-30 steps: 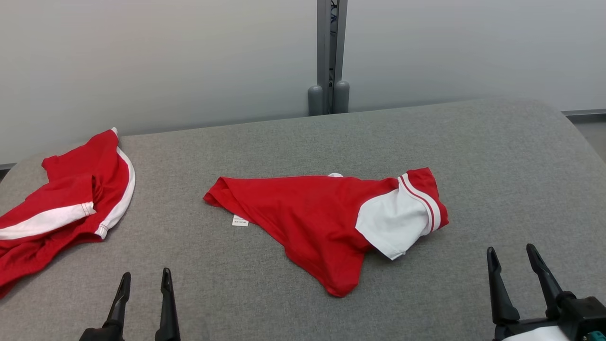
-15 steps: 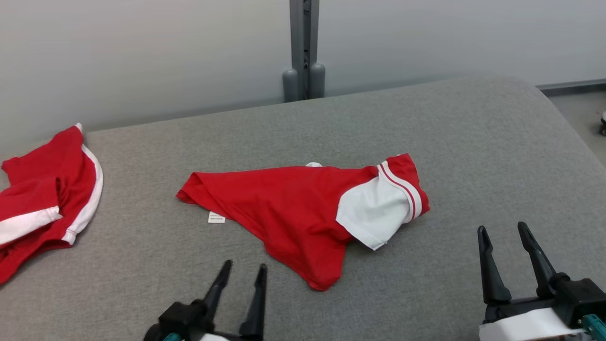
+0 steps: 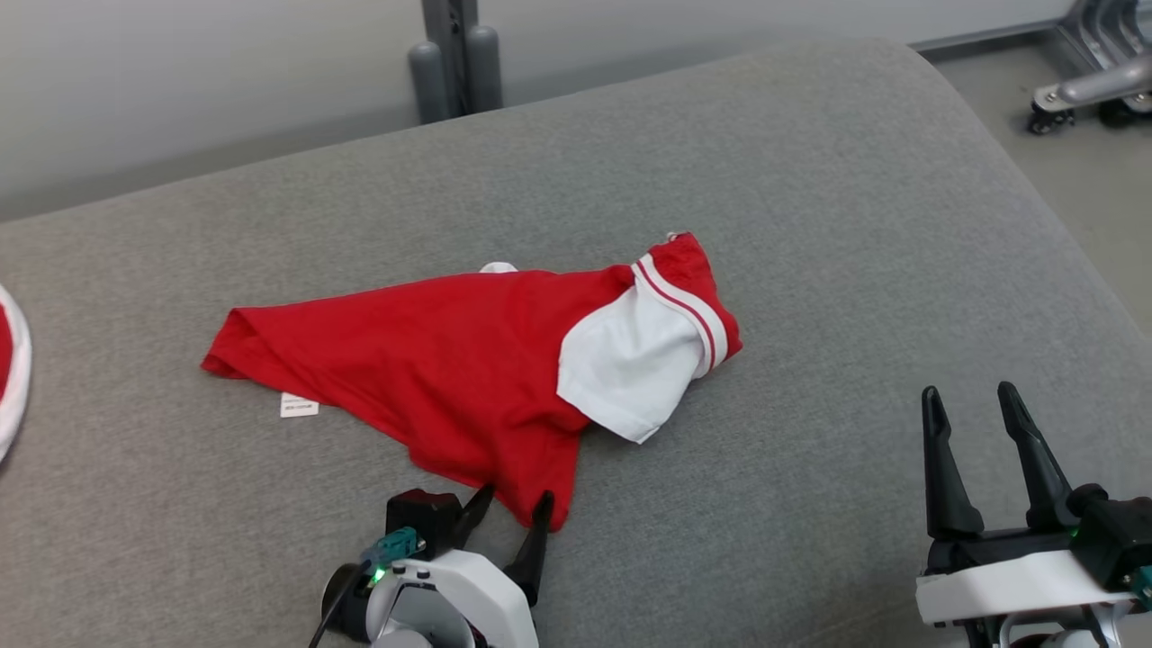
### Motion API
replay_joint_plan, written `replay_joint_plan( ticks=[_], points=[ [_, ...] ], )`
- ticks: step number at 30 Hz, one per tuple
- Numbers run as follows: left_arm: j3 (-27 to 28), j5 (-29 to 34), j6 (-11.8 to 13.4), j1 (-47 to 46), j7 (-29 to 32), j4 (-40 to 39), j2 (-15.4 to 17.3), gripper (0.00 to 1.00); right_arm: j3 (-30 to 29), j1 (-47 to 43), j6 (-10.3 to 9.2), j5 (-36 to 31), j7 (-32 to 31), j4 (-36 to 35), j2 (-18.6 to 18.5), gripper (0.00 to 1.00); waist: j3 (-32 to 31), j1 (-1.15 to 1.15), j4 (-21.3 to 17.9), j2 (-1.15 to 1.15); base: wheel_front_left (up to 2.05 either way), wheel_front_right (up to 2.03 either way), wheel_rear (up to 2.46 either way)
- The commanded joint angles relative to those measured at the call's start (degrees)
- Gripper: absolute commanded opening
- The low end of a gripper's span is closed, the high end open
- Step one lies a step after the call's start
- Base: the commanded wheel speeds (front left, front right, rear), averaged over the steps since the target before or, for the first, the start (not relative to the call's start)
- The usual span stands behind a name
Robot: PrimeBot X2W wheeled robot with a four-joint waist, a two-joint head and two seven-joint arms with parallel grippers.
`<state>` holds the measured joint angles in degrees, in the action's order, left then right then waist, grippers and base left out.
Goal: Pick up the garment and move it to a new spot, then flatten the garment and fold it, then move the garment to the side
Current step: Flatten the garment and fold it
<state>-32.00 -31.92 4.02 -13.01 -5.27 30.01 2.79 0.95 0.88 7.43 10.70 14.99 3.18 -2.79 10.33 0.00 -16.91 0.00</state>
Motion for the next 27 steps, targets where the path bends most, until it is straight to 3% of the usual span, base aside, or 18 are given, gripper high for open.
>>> replay_joint_plan(
  ticks=[1, 2, 3, 10, 15, 22, 27],
  points=[
    [-0.34, -0.22, 0.08, -1.33, 0.09, 1.3, 0.25, 1.0, -0.11, 0.96, 0.11, 0.39, 0.3, 0.03, -0.21, 1.0, 0.82, 0.0, -1.06, 0.0, 0.0, 0.0, 0.0],
    [-0.81, -0.75, -0.4, -1.68, 0.37, 2.79, 0.23, 0.46, -0.1, 1.02, 0.11, 0.49, 0.3, 0.1, -0.2, 1.0, 0.88, 0.0, -1.3, 0.0, 0.0, 0.0, 0.0],
    [-1.09, -1.18, -0.64, -1.95, 0.27, 4.01, 0.24, 0.0, -0.2, 1.01, 0.11, 0.67, 0.3, 0.14, -0.22, 1.0, 0.89, 0.0, -1.45, 0.0, 0.0, 0.0, 0.0],
    [-0.5, -3.45, -2.56, -3.35, -2.17, 6.13, 0.52, 0.0, -0.6, -0.01, 0.11, 0.89, 0.3, 0.48, -0.21, 1.0, -0.75, 0.0, -0.78, 0.0, 0.0, 0.0, 0.0],
    [0.74, -5.18, -3.88, -2.11, 0.35, -4.6, 4.04, 0.0, -0.61, -0.96, 0.11, 0.54, 0.3, 0.41, -0.21, 1.0, -2.81, 0.0, 0.48, 0.0, 0.0, 0.0, 0.0],
    [5.6, -6.7, 0.7, 0.65, 7.59, -31.0, 12.65, 0.0, 0.35, -1.69, 0.11, 0.15, 0.3, 0.82, -0.21, 1.0, -4.9, 0.0, 1.68, 0.0, 0.0, 0.0, 0.0],
    [8.31, -7.91, 3.4, 1.99, 11.42, -41.69, 15.98, 0.0, 0.89, -1.45, 0.11, 0.29, 0.3, 0.94, -0.22, 1.0, -5.39, 0.0, 1.56, 0.0, 0.0, 0.0, 0.0]
  ],
)
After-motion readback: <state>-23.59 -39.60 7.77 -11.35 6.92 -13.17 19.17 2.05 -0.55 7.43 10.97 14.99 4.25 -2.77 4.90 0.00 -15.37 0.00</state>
